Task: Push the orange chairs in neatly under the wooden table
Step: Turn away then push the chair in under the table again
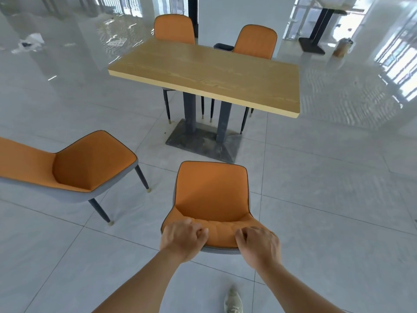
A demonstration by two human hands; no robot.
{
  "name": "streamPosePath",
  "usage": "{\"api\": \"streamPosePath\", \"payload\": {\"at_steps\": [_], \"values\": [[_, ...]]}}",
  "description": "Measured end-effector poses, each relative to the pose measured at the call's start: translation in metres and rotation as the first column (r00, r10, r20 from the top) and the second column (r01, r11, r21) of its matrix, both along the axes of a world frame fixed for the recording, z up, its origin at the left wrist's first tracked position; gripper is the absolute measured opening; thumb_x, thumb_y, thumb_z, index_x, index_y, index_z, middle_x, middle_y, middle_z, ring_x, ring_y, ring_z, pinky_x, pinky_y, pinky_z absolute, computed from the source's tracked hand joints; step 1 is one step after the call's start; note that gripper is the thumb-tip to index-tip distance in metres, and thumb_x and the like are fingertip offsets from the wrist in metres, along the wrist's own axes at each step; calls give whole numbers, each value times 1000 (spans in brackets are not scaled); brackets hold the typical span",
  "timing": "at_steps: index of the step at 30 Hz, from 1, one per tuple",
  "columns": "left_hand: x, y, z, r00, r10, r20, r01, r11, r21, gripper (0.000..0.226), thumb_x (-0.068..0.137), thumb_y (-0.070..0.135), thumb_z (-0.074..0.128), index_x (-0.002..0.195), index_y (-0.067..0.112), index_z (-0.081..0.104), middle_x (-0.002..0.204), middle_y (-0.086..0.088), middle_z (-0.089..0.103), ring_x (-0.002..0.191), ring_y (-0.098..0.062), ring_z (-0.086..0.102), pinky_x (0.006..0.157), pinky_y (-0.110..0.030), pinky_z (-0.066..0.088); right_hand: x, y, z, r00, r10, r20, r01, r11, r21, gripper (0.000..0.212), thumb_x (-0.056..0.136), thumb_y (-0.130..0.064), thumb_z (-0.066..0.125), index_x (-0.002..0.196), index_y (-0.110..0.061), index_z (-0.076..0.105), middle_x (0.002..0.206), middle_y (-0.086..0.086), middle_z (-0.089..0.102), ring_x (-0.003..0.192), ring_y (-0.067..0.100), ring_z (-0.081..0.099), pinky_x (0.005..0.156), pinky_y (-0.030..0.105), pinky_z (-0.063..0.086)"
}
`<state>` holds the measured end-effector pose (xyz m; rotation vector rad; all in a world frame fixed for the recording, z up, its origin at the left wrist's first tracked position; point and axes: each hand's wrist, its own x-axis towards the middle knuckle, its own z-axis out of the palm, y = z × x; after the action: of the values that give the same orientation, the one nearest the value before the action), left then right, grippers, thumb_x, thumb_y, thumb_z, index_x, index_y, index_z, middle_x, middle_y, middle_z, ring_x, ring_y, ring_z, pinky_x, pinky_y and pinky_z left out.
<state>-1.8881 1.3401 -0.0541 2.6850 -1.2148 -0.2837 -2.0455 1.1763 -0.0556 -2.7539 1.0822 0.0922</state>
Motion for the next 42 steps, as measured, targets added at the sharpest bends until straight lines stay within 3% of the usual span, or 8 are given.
{"api": "streamPosePath", "payload": {"at_steps": [6, 12, 17, 23, 28, 34, 38, 42], "values": [[20, -14, -2, 998, -32, 59, 34, 999, -33, 66, 88, 62, 10, 88, 30, 68, 87, 12, 63, 71, -11, 55, 60, -23, 47, 16, -13, -10, 998, -38, 56, 39, 999, -10, 50, 86, -51, 26, 48, -22, 40, 50, -5, 47, 57, 15, 50, 64, 28, 30], [42, -39, 1, 996, -39, 75, 45, 996, -72, 65, 87, 61, 9, 83, 29, 65, 83, 12, 62, 67, -11, 53, 56, -21, 40, 40, -38, -8, 998, -47, 41, 47, 999, -2, 52, 85, -50, 24, 50, -19, 45, 51, -5, 45, 59, 15, 50, 64, 29, 31], [58, -65, 1, 997, -37, 73, 44, 995, -90, 54, 86, 60, 9, 72, 31, 53, 78, 11, 59, 65, -11, 52, 56, -23, 43, 57, -66, -8, 997, -34, 64, 36, 999, -29, 50, 84, -51, 20, 50, -21, 44, 54, -5, 45, 62, 14, 50, 63, 28, 29], [73, -100, 1, 995, -26, 94, 35, 995, -89, 53, 89, 59, 12, 75, 29, 54, 80, 11, 60, 67, -10, 51, 53, -22, 31, 75, -105, -11, 993, -8, 122, 14, 999, -45, 50, 82, -51, 21, 51, -22, 47, 56, -6, 46, 64, 12, 48, 59, 28, 27], [80, -127, -1, 993, -2, 116, 12, 996, -92, 71, 84, 61, 3, 82, 29, 67, 80, 11, 61, 68, -11, 54, 53, -22, 36, 85, -136, -13, 991, 24, 129, -12, 996, -89, 49, 82, -48, 22, 52, -21, 49, 59, -4, 52, 63, 12, 45, 52, 20, 19], [88, -158, 2, 995, -4, 101, 5, 1000, -9, 52, 98, 52, 24, 89, 28, 69, 82, 9, 58, 71, -12, 53, 54, -26, 32, 97, -169, -13, 990, 52, 132, -40, 995, -93, 46, 81, -46, 21, 48, -21, 40, 60, -4, 53, 63, 12, 46, 51, 27, 24], [92, -176, -1, 995, 8, 98, -8, 1000, -5, 51, 98, 52, 24, 93, 29, 69, 83, 8, 57, 73, -12, 53, 57, -27, 35, 105, -191, -13, 989, 73, 132, -60, 993, -98, 49, 79, -49, 14, 50, -21, 41, 63, -4, 55, 65, 12, 47, 52, 26, 23], [96, -192, -2, 993, 38, 116, -34, 999, -33, 50, 97, 51, 21, 91, 30, 67, 82, 7, 57, 74, -12, 53, 58, -28, 39, 112, -209, -16, 982, 92, 166, -68, 987, -142, 44, 81, -45, 22, 49, -21, 39, 59, -4, 54, 61, 13, 47, 51, 26, 22]]}}
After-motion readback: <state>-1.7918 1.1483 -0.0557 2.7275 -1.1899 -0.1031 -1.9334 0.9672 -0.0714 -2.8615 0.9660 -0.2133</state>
